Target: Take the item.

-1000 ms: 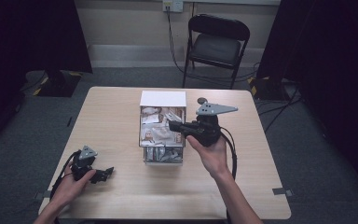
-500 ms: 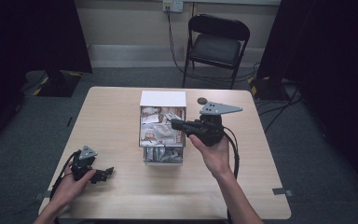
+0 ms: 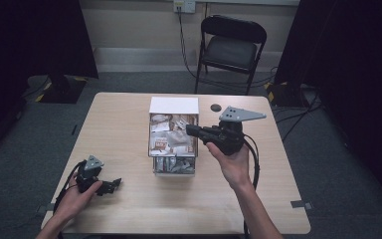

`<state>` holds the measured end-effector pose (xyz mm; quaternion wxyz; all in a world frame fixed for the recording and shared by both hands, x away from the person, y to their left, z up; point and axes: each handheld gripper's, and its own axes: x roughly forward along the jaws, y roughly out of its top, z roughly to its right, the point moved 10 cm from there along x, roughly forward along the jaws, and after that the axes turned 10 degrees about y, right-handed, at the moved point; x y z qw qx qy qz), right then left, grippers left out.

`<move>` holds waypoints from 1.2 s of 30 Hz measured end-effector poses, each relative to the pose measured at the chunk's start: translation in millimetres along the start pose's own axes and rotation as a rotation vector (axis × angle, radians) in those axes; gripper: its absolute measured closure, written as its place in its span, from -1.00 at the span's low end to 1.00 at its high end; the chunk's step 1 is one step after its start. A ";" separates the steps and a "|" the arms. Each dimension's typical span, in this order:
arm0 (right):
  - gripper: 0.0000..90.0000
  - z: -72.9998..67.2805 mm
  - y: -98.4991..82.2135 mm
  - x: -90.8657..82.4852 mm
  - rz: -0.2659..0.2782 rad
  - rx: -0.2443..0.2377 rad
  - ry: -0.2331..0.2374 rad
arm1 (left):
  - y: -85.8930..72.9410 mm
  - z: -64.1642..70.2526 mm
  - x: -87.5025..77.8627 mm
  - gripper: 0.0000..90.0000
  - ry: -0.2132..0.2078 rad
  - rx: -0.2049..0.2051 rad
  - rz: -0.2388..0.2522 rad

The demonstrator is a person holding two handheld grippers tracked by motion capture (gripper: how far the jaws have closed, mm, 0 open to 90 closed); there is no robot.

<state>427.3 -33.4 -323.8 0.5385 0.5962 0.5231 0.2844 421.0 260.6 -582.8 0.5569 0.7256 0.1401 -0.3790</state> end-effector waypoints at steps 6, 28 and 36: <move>1.00 0.7 5.8 -8.4 0.021 -0.006 -0.007 | 0.0 0.0 0.0 -1.00 0.000 0.000 0.000; 1.00 10.6 16.9 -39.7 0.073 -0.006 -0.049 | 0.0 0.0 0.0 -1.00 0.000 0.000 0.000; 1.00 17.3 21.5 -59.1 0.102 -0.001 -0.079 | 0.0 0.0 0.0 -1.00 0.000 0.000 0.000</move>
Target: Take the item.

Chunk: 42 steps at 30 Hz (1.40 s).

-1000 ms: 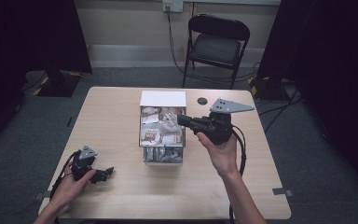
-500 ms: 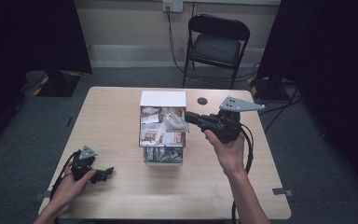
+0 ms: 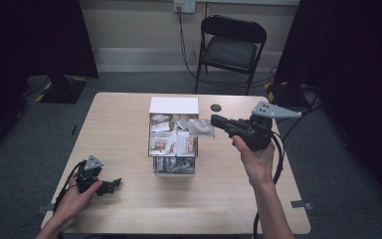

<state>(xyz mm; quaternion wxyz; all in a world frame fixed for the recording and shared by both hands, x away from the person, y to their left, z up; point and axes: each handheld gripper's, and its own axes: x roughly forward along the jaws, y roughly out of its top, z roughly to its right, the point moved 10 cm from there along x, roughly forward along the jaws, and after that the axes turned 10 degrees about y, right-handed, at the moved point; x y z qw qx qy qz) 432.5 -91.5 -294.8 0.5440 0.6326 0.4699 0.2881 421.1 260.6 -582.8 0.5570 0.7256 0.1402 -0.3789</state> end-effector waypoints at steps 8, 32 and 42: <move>1.00 9.1 2.1 -15.1 0.017 0.009 -0.024 | 0.0 0.0 0.0 -1.00 0.000 0.000 0.000; 1.00 53.4 -19.0 -40.8 0.004 0.055 -0.129 | 0.0 0.0 0.0 -1.00 0.000 0.000 0.000; 1.00 74.8 -40.6 -40.6 -0.040 0.072 -0.178 | 0.0 0.0 0.0 -1.00 0.000 0.000 0.000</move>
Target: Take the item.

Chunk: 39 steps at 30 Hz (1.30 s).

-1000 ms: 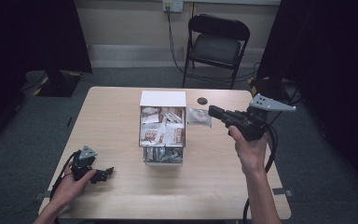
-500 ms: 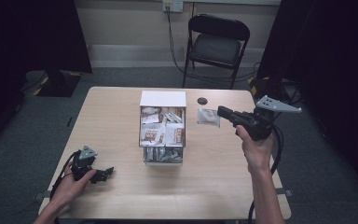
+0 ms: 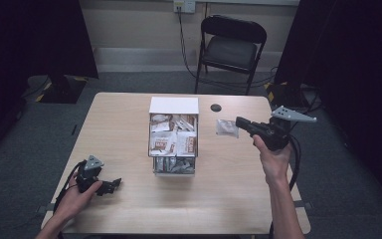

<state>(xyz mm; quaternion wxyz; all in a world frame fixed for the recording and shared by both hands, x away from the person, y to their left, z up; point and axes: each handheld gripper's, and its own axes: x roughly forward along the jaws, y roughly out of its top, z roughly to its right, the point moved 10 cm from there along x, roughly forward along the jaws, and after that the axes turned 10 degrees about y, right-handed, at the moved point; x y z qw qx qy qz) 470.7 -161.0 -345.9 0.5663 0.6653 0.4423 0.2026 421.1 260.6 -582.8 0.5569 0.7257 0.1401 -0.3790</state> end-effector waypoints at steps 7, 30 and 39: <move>1.00 7.9 -9.7 5.2 -0.022 0.010 -0.012 | 0.0 0.0 0.0 -1.00 0.000 0.000 0.000; 1.00 28.3 -52.3 34.4 -0.147 0.019 -0.040 | 0.0 0.0 0.0 -1.00 0.000 0.000 0.000; 1.00 37.3 -73.2 48.4 -0.199 0.043 -0.047 | 0.0 0.0 0.0 -1.00 0.000 0.000 0.000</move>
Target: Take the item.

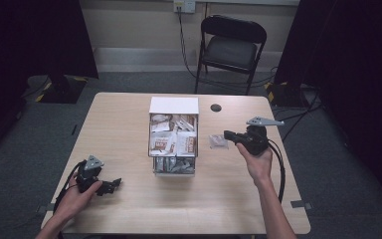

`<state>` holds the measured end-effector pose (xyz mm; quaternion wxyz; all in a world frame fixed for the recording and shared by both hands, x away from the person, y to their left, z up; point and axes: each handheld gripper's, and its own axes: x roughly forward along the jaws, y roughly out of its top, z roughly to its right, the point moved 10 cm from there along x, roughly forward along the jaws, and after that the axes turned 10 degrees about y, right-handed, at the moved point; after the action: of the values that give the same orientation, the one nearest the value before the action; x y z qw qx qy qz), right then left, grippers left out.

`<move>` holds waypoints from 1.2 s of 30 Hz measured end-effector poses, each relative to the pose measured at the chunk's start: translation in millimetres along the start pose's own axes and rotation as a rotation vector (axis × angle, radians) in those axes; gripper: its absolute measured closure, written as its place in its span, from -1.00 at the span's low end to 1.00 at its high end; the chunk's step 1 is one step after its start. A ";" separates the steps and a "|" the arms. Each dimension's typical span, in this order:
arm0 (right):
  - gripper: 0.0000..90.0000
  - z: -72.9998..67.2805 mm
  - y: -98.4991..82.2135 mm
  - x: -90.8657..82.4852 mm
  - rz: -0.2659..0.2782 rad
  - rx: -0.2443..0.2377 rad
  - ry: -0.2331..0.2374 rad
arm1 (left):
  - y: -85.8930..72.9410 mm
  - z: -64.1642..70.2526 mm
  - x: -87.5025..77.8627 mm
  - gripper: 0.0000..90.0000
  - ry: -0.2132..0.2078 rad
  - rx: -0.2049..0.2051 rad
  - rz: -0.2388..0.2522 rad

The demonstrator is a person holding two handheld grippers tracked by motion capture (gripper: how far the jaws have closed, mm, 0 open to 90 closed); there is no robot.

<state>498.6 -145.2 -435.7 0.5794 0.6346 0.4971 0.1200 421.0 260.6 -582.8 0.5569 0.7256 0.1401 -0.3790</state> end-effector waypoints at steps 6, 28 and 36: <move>1.00 2.6 -9.9 11.4 -0.028 0.007 0.001 | 0.0 -0.1 0.0 -1.00 0.001 0.000 0.000; 1.00 30.8 -57.0 44.6 -0.146 0.068 -0.030 | 0.0 0.0 0.0 -1.00 0.000 0.000 0.000; 1.00 36.1 -64.9 51.6 -0.160 0.082 -0.036 | 0.0 0.0 0.0 -1.00 0.000 0.000 0.000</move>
<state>517.6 -138.5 -524.0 0.5693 0.6182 0.5403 0.0415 421.0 260.6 -582.8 0.5568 0.7257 0.1400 -0.3791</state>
